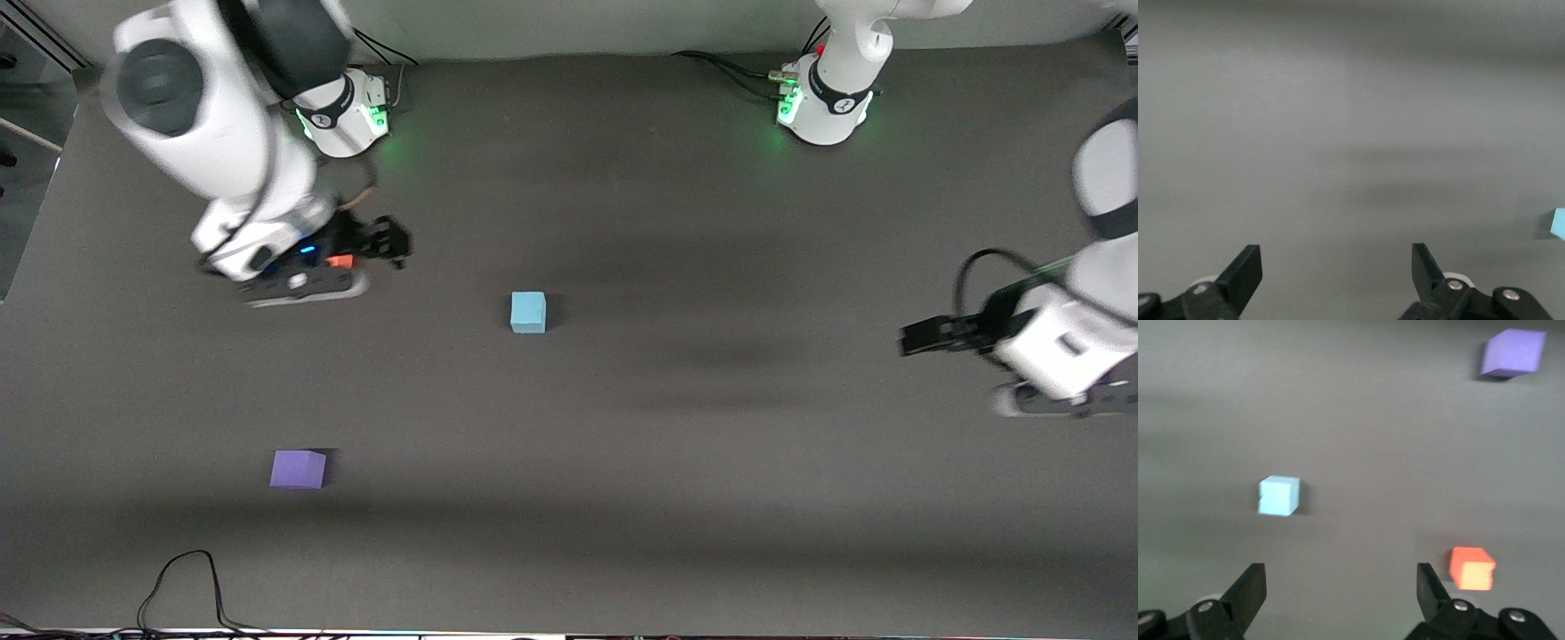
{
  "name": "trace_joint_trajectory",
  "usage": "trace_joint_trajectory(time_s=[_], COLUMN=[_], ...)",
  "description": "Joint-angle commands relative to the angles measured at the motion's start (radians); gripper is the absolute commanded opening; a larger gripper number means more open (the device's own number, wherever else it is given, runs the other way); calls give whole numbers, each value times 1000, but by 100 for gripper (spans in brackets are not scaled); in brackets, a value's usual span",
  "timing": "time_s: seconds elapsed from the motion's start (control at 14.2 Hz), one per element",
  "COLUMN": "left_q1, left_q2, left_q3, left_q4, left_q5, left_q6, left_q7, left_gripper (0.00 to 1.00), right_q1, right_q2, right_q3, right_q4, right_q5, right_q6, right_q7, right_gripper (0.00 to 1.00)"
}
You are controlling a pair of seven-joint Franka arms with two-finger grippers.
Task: Place blue block between orange and purple blocks
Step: 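Set the blue block down, withdraw the left gripper while the right gripper approaches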
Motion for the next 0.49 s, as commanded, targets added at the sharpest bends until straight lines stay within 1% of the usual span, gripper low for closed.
trace_joint_trajectory(time_s=[0.0, 0.14, 0.28, 0.42], left_q1=[47, 53, 52, 53], left_q2=[-135, -198, -267, -301], left_q3=[-13, -13, -13, -13], left_q4=[-128, -182, -245, -265], left_q5=[6, 44, 78, 80], left_q6=[7, 13, 16, 15], left_q7=[51, 51, 51, 51], left_gripper=[100, 100, 100, 100], right_q1=[93, 147, 199, 222], right_q2=[-12, -6, 9, 26], right_q3=[-15, -15, -17, -15], right_q4=[-102, -177, -263, -353], right_q5=[3, -3, -9, -9], right_q6=[96, 188, 309, 444], right_q7=[41, 110, 152, 196], right_gripper=[100, 100, 100, 100])
